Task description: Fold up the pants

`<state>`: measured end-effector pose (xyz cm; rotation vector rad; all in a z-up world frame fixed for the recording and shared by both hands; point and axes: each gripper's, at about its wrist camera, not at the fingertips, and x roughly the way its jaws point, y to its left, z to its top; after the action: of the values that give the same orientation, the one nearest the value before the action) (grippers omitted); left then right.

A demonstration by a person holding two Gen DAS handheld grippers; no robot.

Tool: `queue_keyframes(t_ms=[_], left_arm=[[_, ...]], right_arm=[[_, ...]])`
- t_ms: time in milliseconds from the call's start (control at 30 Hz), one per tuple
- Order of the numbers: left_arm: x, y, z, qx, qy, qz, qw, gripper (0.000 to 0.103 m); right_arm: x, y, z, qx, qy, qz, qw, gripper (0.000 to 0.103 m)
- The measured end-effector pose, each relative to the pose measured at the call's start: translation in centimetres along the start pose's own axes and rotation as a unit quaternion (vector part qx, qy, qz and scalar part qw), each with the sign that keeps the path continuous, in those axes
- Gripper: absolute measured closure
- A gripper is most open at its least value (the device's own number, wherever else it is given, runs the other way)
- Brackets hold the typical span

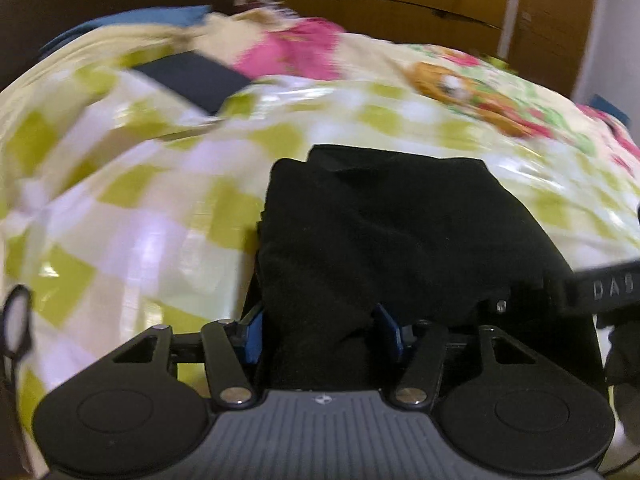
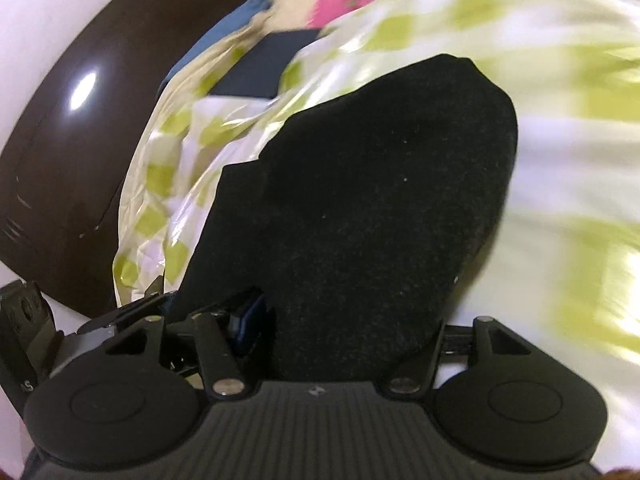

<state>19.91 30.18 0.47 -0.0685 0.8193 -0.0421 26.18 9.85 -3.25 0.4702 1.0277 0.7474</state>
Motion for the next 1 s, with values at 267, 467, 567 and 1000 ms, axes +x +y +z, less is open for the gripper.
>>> queue_keyframes(t_ms=[267, 467, 567, 1000], left_arm=[[-1.8, 2.2, -0.4, -0.024, -0.02, 0.023, 0.9993, 0.028], [-3.8, -1.3, -2.2, 0.016, -0.017, 0.051, 0.9984, 0.013], [-4.8, -2.4, -2.4, 0.056, -0.008, 0.055, 0.9969, 0.011], [-8.9, -1.3, -4.8, 0.068, -0.001, -0.021, 0.9975, 0.0]], right_arm=[[-1.7, 0.6, -1.2, 0.002, -0.01, -0.037, 0.999, 0.041], [-9.3, 2.5, -6.1, -0.023, -0.084, -0.123, 0.989, 0.037], [-9.8, 5.6, -8.2, -0.048, -0.084, -0.128, 0.987, 0.032], [-9.1, 10.1, -13.6, 0.016, -0.098, -0.197, 0.975, 0.027]])
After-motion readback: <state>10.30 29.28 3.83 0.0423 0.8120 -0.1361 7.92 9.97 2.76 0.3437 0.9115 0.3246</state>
